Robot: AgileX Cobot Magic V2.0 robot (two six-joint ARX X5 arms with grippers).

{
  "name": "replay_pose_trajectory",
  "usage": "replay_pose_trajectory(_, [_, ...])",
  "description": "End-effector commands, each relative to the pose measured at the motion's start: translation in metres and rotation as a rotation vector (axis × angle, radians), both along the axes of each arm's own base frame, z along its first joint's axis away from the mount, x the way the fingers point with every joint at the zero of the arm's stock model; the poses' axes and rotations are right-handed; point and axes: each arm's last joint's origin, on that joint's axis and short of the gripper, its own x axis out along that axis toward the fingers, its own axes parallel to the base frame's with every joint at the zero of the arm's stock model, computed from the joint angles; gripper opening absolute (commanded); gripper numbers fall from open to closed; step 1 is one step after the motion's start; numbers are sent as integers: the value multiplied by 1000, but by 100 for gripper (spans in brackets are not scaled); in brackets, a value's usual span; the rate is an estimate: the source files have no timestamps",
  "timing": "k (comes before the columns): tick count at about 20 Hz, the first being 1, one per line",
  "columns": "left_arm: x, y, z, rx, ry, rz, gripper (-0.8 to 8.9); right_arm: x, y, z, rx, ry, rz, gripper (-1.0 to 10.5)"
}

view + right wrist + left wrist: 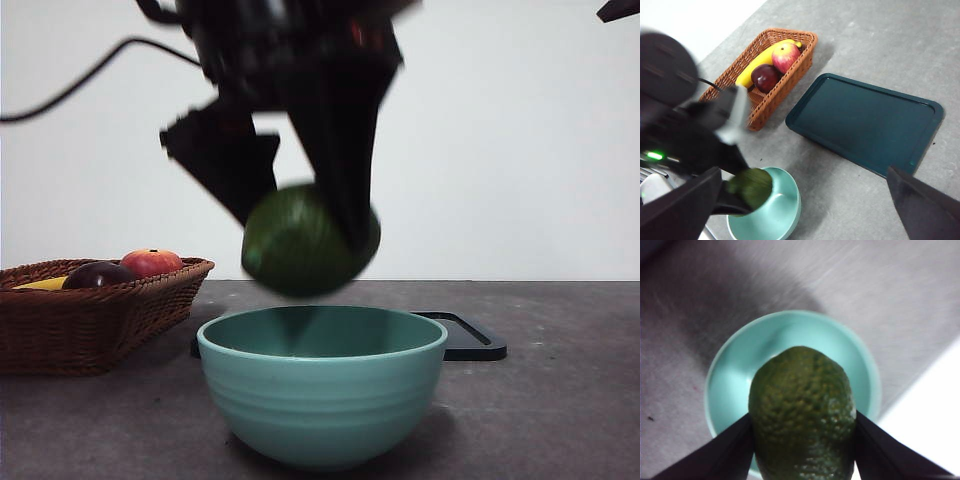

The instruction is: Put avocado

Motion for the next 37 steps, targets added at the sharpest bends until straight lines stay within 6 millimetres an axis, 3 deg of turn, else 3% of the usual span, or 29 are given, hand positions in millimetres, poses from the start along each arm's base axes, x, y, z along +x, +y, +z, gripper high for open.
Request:
replay_pose_trajectory(1, [5,-14,-14,25,4,-10,234,-2,0,6,14,-13,4,568])
replay_pose_trajectory(8, [12,-28,-45,63,31,-21,234,-3,0,6,13,-13,4,568])
replay_pose_trajectory(18, [11,-29,-52,95,54,-27,253,-3,0,6,12,-14,4,568])
replay_pose_trajectory(22, [11,-29,-52,98,56,-27,453,-3,0,6,10,-17,5,568])
replay_pose_trajectory(26, [11,-29,-50,94,57,-28,468,-3,0,6,10,-16,6,568])
replay_pose_trajectory(29, [9,-28,-37,60,34,-29,468,-3,0,6,10,-16,6,568])
replay_pose_trajectory(31, [6,-23,-18,10,1,-22,470,-3,0,6,10,-17,6,568])
replay_pose_trajectory(35, [-10,-1,36,-129,-99,-20,619,-3,0,6,10,-16,6,568])
replay_pose_trajectory(37, [-21,16,65,-202,-152,-17,625,-3,0,6,11,-14,6,568])
